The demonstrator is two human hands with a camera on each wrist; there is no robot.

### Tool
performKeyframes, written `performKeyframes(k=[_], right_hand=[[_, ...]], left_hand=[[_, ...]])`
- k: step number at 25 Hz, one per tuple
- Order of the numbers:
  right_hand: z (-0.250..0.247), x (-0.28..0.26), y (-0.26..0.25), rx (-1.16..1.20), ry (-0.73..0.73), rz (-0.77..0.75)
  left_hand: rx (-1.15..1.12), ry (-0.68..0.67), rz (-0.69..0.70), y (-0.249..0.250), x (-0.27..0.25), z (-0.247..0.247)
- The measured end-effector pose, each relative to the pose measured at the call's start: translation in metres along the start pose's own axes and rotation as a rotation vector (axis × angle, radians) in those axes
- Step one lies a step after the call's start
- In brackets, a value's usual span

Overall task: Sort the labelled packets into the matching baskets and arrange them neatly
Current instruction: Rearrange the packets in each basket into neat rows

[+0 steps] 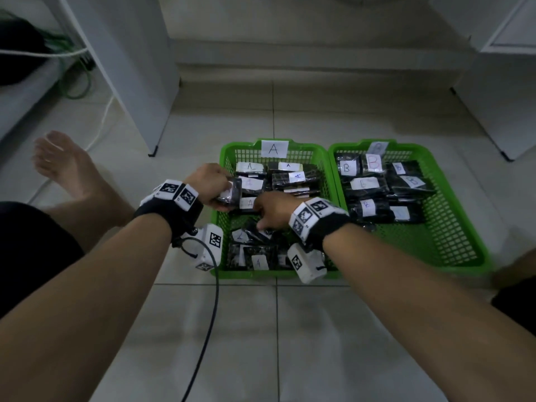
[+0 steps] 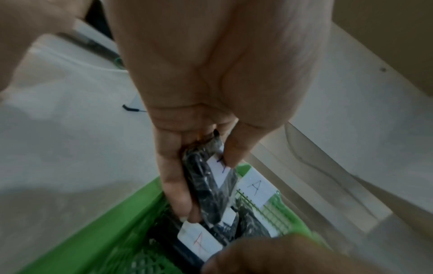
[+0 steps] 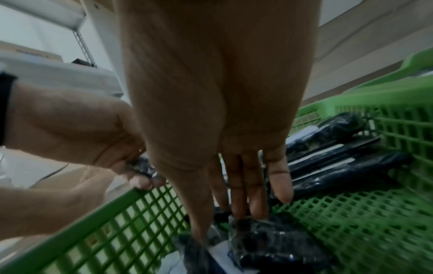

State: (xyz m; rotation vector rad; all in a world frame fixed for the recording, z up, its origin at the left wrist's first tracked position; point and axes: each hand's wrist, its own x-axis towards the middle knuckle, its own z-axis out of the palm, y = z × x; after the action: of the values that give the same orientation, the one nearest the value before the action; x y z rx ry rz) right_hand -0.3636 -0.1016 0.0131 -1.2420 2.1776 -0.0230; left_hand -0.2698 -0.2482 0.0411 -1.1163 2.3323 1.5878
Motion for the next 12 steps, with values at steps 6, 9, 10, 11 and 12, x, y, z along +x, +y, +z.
performKeyframes(k=[6,9,10,11,12], right_hand=[[-0.004,0.021,-0.011,-0.099,-0.196,0.040],[-0.010,0.018,-0.010,0.042,-0.158,0.009],[-0.014,0.015,-0.007,0.107,-0.128,0.007],[-0.018,0.011,-0.002,0.173,-0.097,0.012],[-0.024,0.007,0.004,0.234,-0.063,0.020]], left_hand=[[-0.348,-0.014,-0.077,-0.011,0.005,-0.009],[-0.372,-0.025,-0.086,-0.008,0.004,-0.009],[-0.378,-0.023,-0.102,-0.008,0.005,-0.010],[-0.391,-0.016,-0.130,-0.007,0.005,-0.011],[-0.410,-0.003,-0.163,-0.007,0.005,-0.012]])
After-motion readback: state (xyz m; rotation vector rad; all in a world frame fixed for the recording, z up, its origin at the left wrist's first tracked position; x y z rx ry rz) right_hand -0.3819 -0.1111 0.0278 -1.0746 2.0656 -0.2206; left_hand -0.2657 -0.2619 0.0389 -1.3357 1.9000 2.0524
